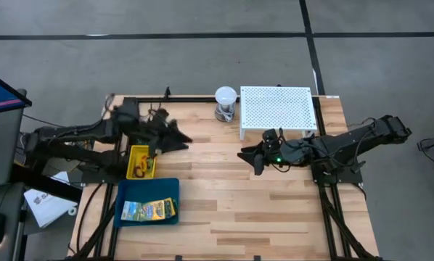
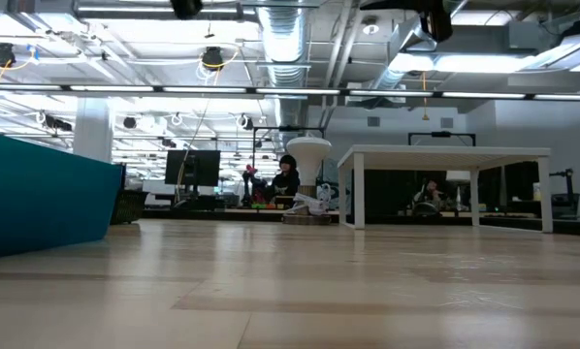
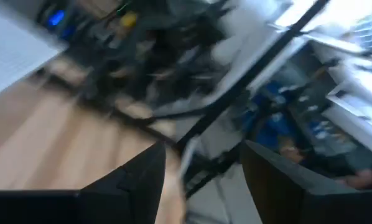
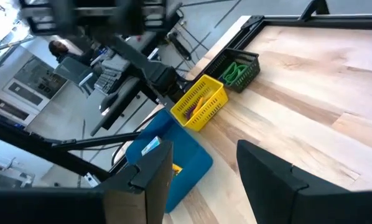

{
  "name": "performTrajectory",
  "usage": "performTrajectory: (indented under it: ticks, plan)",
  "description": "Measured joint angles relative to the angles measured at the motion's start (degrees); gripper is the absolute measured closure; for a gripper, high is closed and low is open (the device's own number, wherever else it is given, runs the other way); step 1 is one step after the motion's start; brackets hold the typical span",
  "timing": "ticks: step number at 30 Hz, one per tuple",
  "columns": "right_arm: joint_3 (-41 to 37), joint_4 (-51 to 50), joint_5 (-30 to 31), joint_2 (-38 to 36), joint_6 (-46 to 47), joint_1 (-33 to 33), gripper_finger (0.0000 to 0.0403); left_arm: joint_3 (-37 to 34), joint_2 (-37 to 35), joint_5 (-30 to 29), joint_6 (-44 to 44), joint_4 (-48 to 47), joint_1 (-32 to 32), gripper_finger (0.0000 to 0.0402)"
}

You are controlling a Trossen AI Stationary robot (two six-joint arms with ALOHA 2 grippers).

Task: Pick & Place Office Desk Supplies
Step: Put the blue bin on the shelf

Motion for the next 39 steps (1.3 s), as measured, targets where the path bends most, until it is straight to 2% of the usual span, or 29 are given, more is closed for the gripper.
performTrajectory:
  ticks: [1,3,6,8,12,15,19,24,27,31,39]
  plan:
    - [0.0,0.0,-0.3,0.0,0.0,0.1,0.0227,0.0,0.6,-2.1,-0.4,1.5,-2.9,0.0201]
    - [0.0,0.0,-1.0,0.0,0.0,0.1,0.0227,-0.1,1.8,-3.7,-1.7,-3.7,-7.6,0.0203]
    - [0.0,0.0,-1.1,0.0,0.0,0.7,0.0227,-0.3,2.5,-4.1,-4.3,-22.2,-15.0,0.0207]
    - [0.0,-0.1,-1.2,0.0,0.0,1.3,0.0227,-0.3,3.4,-5.5,-7.6,-30.9,-20.5,0.0213]
    - [0.0,-1.1,-1.2,0.0,0.2,2.2,0.0227,-0.2,4.9,-12.6,-15.9,-34.6,-29.5,0.0235]
    - [0.0,-1.5,-1.2,0.0,0.5,2.4,0.0227,-0.4,9.3,-13.9,-24.2,-36.3,-33.1,0.026]
    - [0.0,-1.4,-1.1,0.0,0.3,2.7,0.0227,-0.3,16.5,-14.0,-31.5,-32.1,-35.8,0.0288]
    - [0.0,-1.4,-1.2,0.0,0.2,3.6,0.0227,-0.3,24.7,-14.7,-39.3,-28.9,-36.2,0.0303]
    - [0.0,-1.3,-1.1,0.0,0.2,4.7,0.0227,-0.3,27.5,-17.1,-40.7,-26.7,-36.2,0.0304]
    - [0.0,-1.6,-1.0,0.0,0.5,6.0,0.0227,-0.3,31.3,-16.8,-41.0,-22.4,-35.1,0.0304]
    - [0.0,-2.1,-0.8,0.0,1.5,8.9,0.0227,-0.2,38.8,-17.8,-40.3,0.1,-31.1,0.0303]
